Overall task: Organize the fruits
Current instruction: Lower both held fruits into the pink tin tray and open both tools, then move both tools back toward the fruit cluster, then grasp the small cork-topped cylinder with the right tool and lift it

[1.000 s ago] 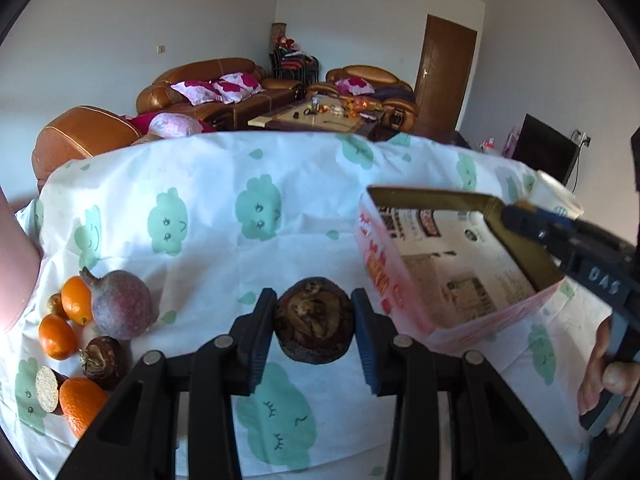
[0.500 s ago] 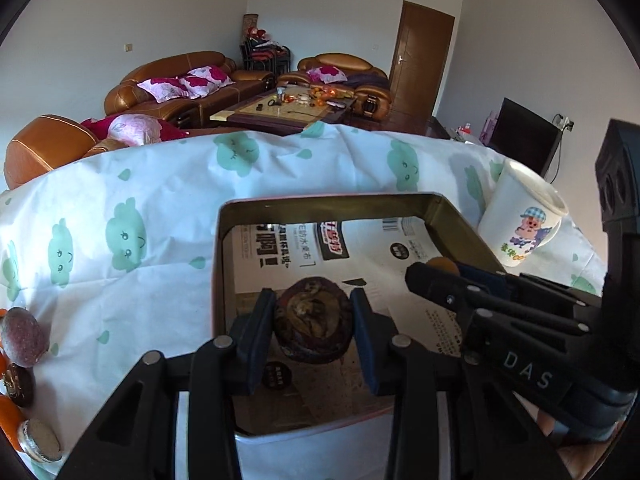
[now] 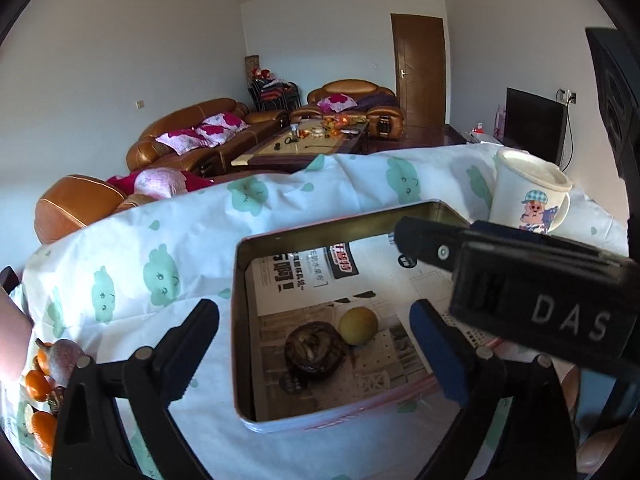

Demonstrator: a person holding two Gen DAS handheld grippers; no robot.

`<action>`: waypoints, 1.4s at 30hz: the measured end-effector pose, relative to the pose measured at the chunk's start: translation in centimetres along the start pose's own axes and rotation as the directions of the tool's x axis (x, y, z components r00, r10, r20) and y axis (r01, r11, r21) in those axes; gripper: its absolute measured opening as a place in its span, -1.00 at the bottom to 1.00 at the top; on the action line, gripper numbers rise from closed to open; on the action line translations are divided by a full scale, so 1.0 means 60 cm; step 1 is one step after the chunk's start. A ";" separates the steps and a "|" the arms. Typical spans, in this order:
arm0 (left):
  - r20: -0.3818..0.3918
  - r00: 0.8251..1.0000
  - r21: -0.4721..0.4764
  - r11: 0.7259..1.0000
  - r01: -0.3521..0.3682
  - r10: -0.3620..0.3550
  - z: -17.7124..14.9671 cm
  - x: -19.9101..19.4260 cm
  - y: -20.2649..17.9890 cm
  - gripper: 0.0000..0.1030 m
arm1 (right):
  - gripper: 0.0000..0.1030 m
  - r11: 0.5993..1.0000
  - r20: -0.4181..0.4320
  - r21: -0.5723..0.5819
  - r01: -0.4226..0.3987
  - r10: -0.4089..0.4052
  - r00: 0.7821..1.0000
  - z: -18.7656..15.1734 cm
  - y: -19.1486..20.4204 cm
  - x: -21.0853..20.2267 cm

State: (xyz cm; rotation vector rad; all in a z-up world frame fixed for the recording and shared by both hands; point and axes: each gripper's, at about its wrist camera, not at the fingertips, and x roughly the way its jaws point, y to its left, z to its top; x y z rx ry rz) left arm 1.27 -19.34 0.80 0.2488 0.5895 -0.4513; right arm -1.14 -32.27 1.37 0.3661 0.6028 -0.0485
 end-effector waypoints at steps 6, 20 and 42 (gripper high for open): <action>0.004 0.999 -0.050 0.997 -0.050 0.051 -0.012 -0.009 0.035 1.00 | 0.43 0.999 0.046 -0.008 0.039 -0.039 0.998 0.004 -0.001 -0.005; -0.024 0.988 -0.104 0.983 -0.154 0.153 -0.051 -0.044 0.114 1.00 | 0.43 0.957 0.115 -0.266 0.115 -0.087 0.990 -0.039 0.081 -0.002; -0.168 0.899 -0.303 0.846 -0.439 0.405 -0.142 -0.129 0.417 1.00 | 0.43 0.859 -0.196 -0.432 -0.274 0.207 0.958 -0.181 0.352 0.026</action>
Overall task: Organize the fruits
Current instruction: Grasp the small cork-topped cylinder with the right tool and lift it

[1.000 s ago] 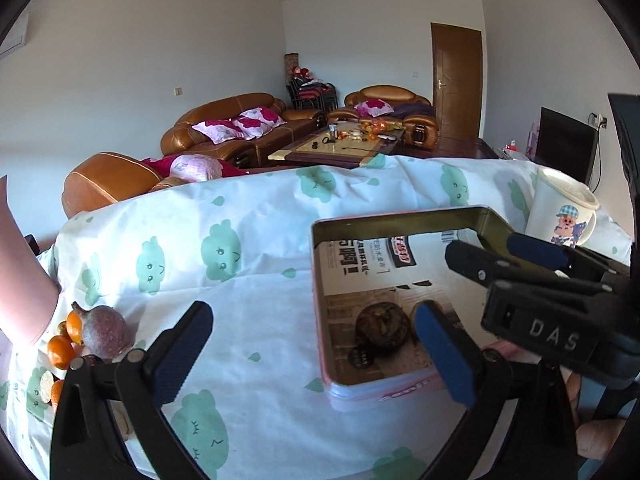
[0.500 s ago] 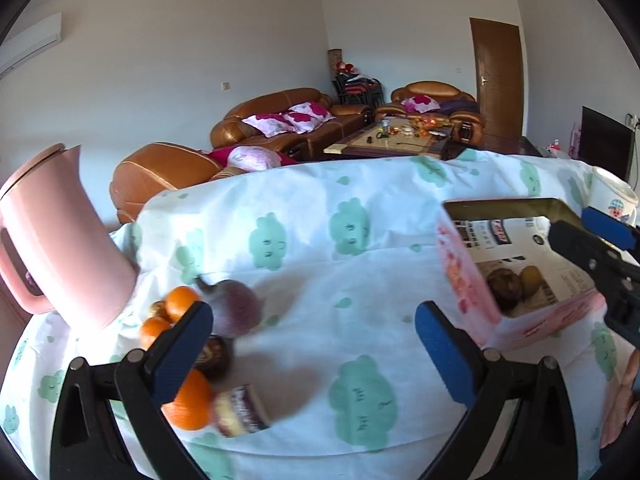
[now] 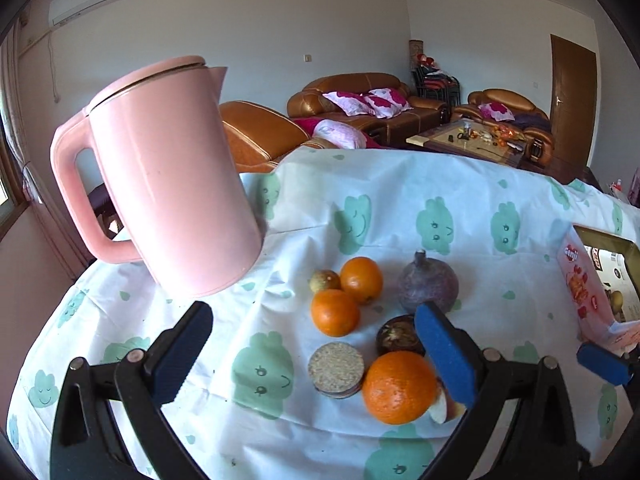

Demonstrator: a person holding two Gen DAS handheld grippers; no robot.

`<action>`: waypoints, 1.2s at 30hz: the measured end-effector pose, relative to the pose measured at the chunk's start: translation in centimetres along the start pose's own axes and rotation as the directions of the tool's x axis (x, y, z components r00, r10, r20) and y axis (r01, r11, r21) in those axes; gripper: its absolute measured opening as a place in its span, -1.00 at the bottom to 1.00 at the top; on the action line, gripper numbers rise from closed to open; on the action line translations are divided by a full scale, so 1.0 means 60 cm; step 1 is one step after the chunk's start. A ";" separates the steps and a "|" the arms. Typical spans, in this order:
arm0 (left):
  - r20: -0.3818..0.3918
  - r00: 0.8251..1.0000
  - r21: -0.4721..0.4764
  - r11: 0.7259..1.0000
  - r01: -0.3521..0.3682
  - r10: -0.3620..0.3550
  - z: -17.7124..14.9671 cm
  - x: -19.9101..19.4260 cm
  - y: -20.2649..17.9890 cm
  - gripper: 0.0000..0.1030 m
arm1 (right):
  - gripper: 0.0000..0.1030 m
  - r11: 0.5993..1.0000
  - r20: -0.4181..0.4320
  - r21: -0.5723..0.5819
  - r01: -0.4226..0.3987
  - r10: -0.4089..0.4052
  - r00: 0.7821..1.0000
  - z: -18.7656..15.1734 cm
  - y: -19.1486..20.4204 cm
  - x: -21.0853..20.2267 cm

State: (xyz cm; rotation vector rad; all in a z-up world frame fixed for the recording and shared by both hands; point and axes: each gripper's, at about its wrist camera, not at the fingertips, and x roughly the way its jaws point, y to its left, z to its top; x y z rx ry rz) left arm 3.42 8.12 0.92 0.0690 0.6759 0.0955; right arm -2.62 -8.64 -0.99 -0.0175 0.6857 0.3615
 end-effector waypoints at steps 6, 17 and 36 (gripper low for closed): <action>0.003 1.000 -0.085 0.996 0.028 -0.028 -0.003 -0.004 0.048 0.94 | 0.43 0.999 -0.077 -0.034 -0.033 0.031 0.997 0.012 0.062 0.050; -0.032 0.980 -0.118 0.974 0.192 -0.197 -0.013 0.000 0.053 0.70 | -0.35 0.995 -0.180 0.086 -0.050 0.064 0.981 0.017 0.041 0.098; -0.126 0.958 0.144 0.950 0.276 -0.259 -0.050 0.008 -0.075 0.40 | -0.37 0.994 -0.133 0.104 0.029 -0.015 0.991 0.003 -0.024 0.048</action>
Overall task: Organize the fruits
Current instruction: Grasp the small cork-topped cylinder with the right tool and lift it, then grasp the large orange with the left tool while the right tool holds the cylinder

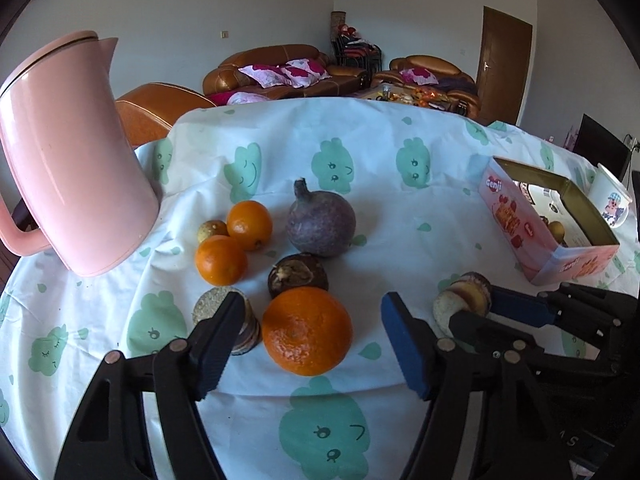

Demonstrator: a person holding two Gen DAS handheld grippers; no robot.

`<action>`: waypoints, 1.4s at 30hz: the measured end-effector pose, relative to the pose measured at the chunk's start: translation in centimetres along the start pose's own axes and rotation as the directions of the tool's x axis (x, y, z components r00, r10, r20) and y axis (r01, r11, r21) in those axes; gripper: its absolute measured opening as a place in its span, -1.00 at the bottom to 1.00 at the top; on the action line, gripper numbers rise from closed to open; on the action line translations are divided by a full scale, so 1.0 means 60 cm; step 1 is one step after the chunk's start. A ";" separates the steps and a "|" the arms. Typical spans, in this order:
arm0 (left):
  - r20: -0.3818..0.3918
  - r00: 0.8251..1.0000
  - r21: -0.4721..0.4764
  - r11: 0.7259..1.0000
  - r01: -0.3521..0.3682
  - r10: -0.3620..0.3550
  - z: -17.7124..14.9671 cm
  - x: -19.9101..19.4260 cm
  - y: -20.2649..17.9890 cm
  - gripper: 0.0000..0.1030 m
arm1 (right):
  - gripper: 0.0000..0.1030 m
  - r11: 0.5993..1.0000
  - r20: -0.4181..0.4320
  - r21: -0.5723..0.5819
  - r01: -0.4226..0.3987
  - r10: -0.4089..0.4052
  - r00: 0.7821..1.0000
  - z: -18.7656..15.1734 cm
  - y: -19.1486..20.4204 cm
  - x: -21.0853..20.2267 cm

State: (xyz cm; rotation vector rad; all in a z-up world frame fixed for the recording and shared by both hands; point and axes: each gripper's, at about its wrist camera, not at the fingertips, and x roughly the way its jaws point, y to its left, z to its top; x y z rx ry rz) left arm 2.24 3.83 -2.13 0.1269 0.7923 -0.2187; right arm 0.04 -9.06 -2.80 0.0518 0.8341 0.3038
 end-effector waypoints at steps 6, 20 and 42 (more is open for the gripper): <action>-0.012 0.999 0.014 0.999 0.053 -0.053 0.001 -0.007 0.003 0.29 | -0.36 0.999 0.001 0.028 -0.031 0.031 1.000 0.001 -0.007 0.002; -0.077 0.985 -0.091 0.985 0.146 -0.153 -0.005 0.018 0.017 0.33 | -0.29 0.997 -0.052 0.043 -0.058 0.060 0.997 0.008 -0.018 0.019; -0.022 0.991 -0.122 0.984 0.132 -0.136 -0.009 0.020 -0.001 -0.07 | -0.38 0.999 0.027 0.000 -0.034 0.034 0.999 0.010 -0.022 -0.023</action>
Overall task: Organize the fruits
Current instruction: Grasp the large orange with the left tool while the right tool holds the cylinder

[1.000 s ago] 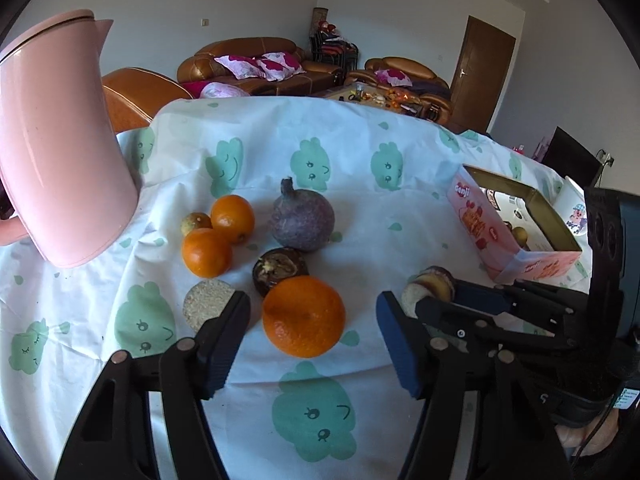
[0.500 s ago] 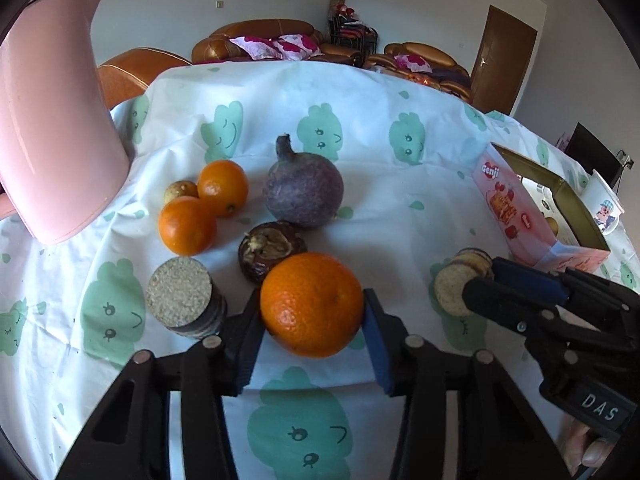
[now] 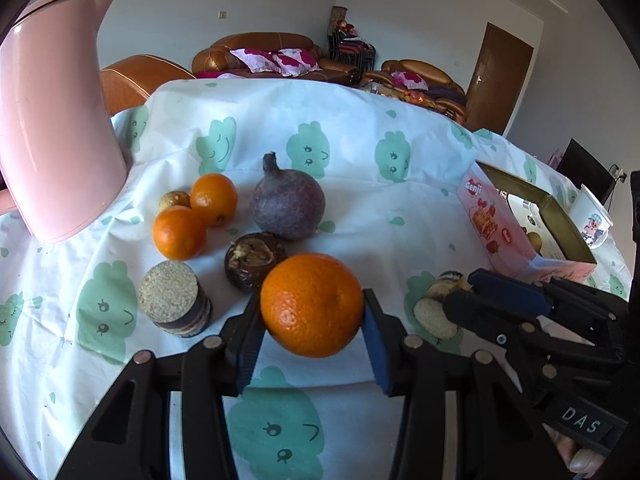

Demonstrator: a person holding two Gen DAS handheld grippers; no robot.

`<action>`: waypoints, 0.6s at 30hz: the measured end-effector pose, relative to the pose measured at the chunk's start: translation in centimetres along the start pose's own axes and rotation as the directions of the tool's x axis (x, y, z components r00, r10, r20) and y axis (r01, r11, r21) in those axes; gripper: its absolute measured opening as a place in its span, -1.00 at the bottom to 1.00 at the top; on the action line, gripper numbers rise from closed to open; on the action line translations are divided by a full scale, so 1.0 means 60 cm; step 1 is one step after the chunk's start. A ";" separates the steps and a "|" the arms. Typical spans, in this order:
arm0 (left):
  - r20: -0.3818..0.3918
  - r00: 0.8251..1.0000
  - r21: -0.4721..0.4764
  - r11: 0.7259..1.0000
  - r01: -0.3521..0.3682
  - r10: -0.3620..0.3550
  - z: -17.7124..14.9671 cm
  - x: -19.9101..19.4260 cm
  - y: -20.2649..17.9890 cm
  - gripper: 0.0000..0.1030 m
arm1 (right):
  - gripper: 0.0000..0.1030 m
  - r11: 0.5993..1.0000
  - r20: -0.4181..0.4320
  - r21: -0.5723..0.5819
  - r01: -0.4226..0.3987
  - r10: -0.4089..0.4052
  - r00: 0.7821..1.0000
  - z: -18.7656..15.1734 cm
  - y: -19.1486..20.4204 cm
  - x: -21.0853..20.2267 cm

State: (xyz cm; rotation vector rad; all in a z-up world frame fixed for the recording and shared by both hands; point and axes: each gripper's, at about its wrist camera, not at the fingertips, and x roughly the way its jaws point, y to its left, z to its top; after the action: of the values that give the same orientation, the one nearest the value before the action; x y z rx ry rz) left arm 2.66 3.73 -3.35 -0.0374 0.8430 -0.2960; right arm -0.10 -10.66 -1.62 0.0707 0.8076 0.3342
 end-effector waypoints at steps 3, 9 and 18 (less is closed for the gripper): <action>-0.003 1.000 -0.012 1.000 0.001 -0.001 0.001 0.001 0.003 -0.07 | -0.10 0.999 -0.046 0.008 -0.042 0.043 0.998 -0.002 -0.003 0.005; -0.004 1.000 -0.011 1.000 0.000 0.000 0.000 0.002 0.001 -0.07 | -0.31 0.999 -0.090 -0.024 -0.029 0.027 0.996 -0.017 0.011 0.024; 0.044 0.999 -0.052 0.998 0.028 -0.025 0.005 -0.007 0.000 -0.07 | -0.32 0.999 0.059 0.044 -0.027 0.025 0.998 0.002 -0.013 -0.027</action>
State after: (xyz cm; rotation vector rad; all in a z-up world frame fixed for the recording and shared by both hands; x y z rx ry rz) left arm 2.60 3.81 -2.84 -0.1041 0.8080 -0.2968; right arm -0.85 -11.90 -0.57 0.1328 0.7573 0.3371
